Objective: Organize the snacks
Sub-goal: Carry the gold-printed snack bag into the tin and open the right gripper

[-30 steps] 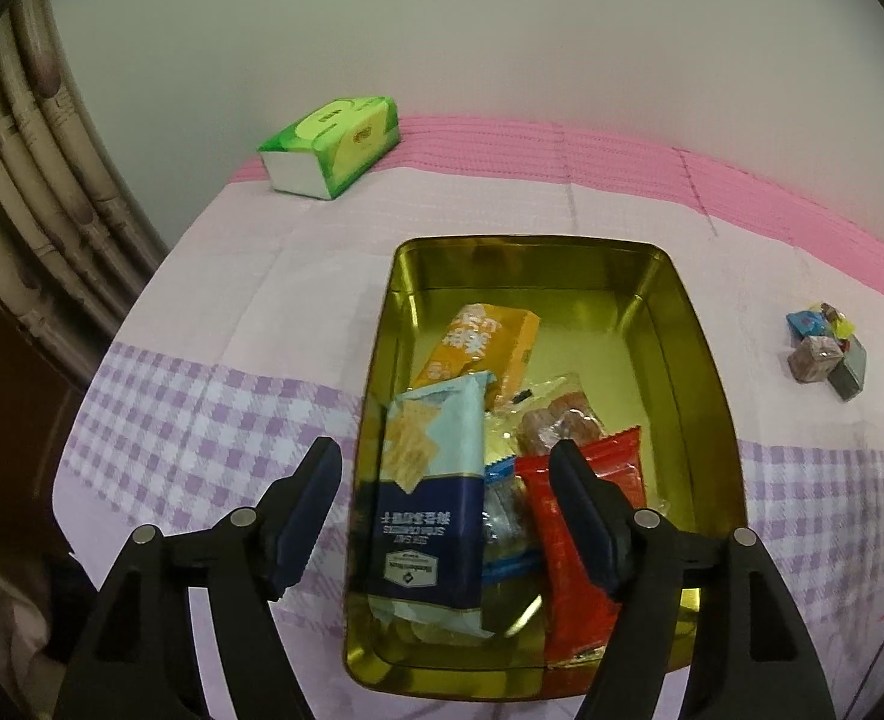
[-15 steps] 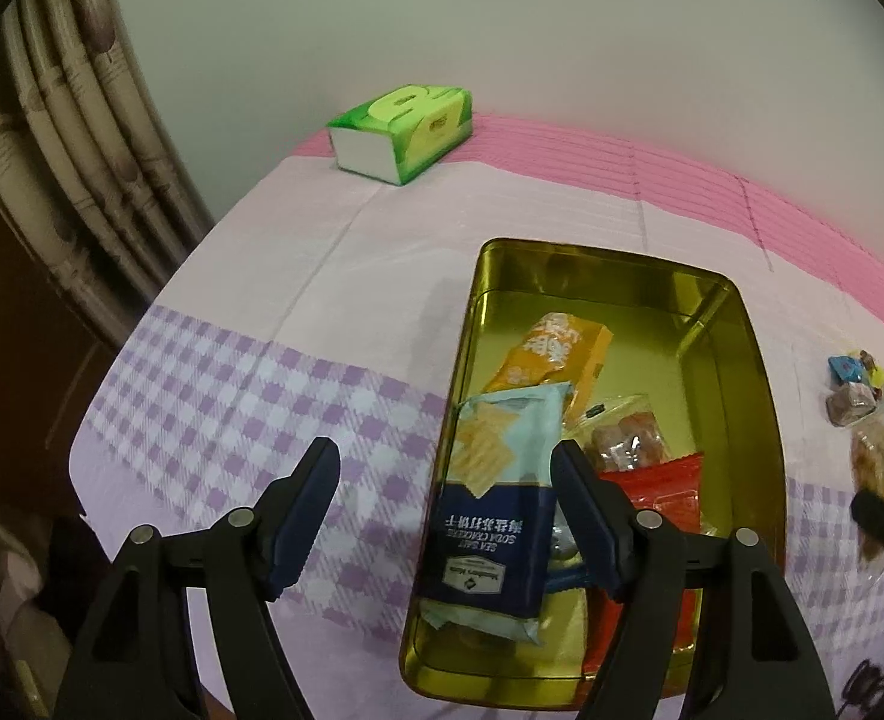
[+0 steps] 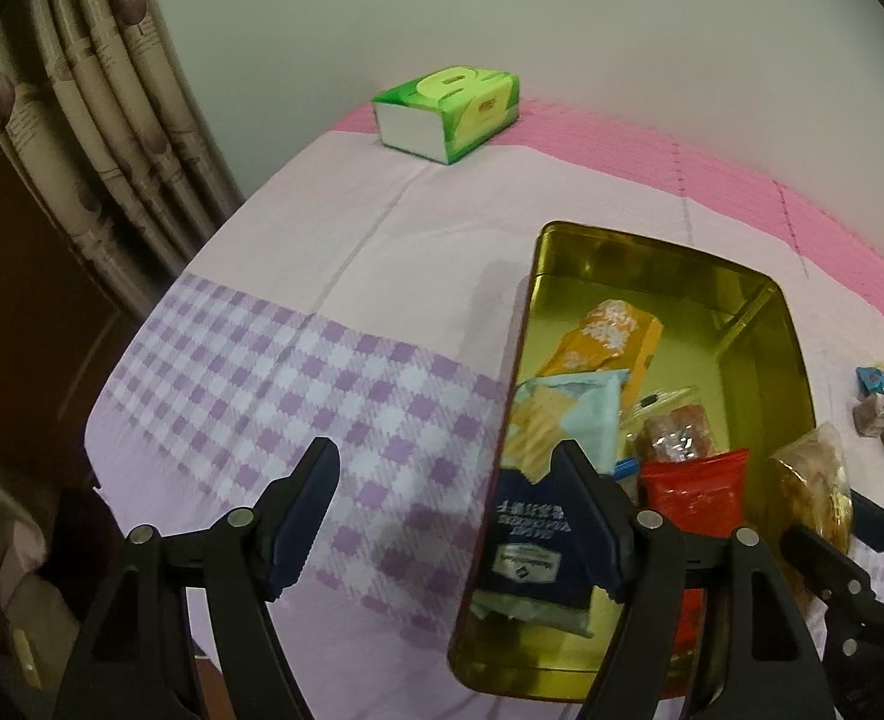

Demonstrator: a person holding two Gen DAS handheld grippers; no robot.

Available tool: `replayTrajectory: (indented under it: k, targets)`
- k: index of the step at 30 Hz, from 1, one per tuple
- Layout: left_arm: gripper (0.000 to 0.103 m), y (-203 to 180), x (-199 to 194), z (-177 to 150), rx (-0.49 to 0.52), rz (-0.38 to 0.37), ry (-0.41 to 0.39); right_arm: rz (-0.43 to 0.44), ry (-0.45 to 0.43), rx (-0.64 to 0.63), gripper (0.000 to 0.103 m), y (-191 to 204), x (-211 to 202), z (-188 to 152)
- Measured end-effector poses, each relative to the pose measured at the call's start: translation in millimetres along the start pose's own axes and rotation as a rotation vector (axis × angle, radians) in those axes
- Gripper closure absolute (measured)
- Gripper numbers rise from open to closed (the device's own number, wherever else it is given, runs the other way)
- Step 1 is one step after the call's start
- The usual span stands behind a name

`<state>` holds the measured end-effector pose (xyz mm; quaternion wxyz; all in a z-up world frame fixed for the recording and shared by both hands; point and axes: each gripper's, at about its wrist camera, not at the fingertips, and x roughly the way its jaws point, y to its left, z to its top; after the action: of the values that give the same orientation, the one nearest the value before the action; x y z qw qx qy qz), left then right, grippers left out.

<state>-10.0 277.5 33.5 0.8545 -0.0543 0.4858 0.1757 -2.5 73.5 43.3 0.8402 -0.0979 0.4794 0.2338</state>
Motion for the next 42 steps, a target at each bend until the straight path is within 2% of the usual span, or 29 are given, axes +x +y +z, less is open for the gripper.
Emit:
replayTrajectory:
  k: [9, 20, 26, 34, 36, 38, 42]
  targets:
    - [0.030, 10, 3, 0, -0.031, 0.009, 0.010, 0.005, 0.002, -0.047, 0.069, 18, 13, 11]
    - [0.029, 16, 9, 1, -0.072, -0.013, 0.041, 0.005, 0.028, -0.064, 0.067, 25, 31, 15]
    - [0.029, 17, 10, 0, -0.082, -0.010, 0.044, 0.039, 0.053, -0.031, 0.066, 25, 39, 15]
    - [0.029, 15, 10, 0, -0.075, -0.012, 0.043, 0.044, 0.058, -0.027, 0.063, 29, 40, 10]
    - [0.029, 15, 10, 0, -0.075, -0.009, 0.045, 0.049, 0.057, -0.024, 0.060, 29, 39, 10]
    - [0.029, 15, 11, 0, -0.076, -0.011, 0.048, 0.051, 0.053, -0.020, 0.051, 29, 38, 9]
    - [0.029, 14, 11, -1, -0.076, -0.011, 0.052, 0.045, 0.040, -0.026, 0.049, 30, 33, 7]
